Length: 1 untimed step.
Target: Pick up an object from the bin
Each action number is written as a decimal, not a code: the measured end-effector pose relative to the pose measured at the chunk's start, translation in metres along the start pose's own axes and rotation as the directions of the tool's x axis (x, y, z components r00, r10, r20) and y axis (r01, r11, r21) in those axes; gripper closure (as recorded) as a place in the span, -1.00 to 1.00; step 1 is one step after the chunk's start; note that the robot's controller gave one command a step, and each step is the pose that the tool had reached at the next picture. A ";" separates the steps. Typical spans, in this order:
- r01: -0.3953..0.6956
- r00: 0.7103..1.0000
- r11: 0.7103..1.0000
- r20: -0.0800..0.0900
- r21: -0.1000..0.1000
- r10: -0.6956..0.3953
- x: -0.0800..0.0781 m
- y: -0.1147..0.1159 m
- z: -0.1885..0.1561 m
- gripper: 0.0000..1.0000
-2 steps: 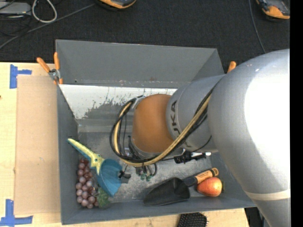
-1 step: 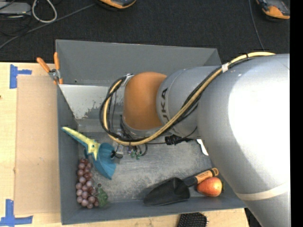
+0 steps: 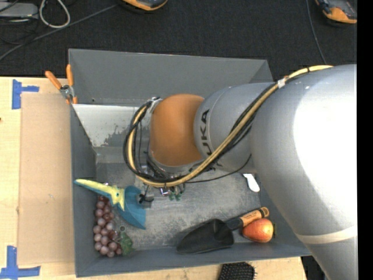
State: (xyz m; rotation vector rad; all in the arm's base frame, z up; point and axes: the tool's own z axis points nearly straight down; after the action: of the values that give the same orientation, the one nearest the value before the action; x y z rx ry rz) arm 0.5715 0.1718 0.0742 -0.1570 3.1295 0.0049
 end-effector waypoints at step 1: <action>0.075 0.997 0.997 0.002 -0.002 -0.075 -0.029 0.012 -0.001 1.00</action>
Offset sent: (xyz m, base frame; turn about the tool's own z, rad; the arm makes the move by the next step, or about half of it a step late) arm 0.0034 0.0360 -0.0042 -0.6528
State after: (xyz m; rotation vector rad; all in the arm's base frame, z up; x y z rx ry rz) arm 0.5992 0.1866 0.0755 -0.2744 3.1189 0.0071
